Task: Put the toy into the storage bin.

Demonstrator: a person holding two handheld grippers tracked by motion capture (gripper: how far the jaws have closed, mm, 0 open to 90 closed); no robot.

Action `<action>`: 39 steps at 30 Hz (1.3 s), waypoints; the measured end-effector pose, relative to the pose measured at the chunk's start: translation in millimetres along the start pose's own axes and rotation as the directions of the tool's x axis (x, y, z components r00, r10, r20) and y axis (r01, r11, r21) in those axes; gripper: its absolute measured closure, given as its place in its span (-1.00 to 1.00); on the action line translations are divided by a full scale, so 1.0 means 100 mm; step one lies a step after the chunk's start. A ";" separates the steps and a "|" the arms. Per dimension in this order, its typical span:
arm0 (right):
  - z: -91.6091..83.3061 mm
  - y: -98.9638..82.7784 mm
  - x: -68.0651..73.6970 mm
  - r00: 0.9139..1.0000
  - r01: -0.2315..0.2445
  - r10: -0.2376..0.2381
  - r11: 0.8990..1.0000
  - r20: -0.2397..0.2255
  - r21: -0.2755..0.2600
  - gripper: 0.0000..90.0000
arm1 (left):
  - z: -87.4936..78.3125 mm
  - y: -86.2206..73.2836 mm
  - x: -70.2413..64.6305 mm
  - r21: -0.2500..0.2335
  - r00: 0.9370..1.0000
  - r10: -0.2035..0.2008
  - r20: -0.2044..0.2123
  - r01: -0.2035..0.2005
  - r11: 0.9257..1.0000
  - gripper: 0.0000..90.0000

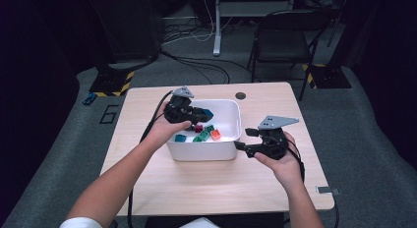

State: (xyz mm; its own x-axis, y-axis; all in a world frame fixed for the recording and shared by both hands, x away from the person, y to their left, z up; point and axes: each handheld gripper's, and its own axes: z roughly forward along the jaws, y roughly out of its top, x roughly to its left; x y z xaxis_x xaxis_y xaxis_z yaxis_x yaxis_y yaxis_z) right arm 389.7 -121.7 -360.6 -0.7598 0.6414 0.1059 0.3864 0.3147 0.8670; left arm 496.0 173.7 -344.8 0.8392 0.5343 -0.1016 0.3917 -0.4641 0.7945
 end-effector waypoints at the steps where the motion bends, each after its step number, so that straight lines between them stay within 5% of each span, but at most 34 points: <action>1: 0.00 0.00 0.00 1.000 0.000 0.000 1.000 0.000 0.000 -0.24 | 0.03 0.01 0.01 -0.004 1.000 -0.001 0.002 0.001 1.000 0.30; 14: -0.04 0.00 0.00 1.000 0.000 0.000 1.000 0.004 -0.011 -0.24 | 0.35 0.10 0.13 0.031 1.000 0.002 -0.018 -0.002 1.000 0.30; 25: -0.05 0.00 0.00 1.000 -0.003 0.003 1.000 0.005 -0.009 -0.24 | 0.67 0.04 0.27 0.077 1.000 0.001 0.008 -0.001 0.997 0.30; 39: -0.02 -0.01 -0.01 1.000 -0.002 0.002 1.000 0.003 -0.004 -0.24 | 0.95 -0.07 0.35 0.186 1.000 0.013 0.014 -0.016 0.982 0.30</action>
State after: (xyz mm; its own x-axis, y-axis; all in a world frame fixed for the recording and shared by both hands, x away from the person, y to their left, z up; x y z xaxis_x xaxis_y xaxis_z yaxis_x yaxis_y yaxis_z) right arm 388.8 -124.6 -360.9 -0.7577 0.6439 0.1061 0.3857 0.3108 0.8687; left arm 558.5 128.5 -410.6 0.8495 0.5181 -0.0996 0.4418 -0.5955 0.6710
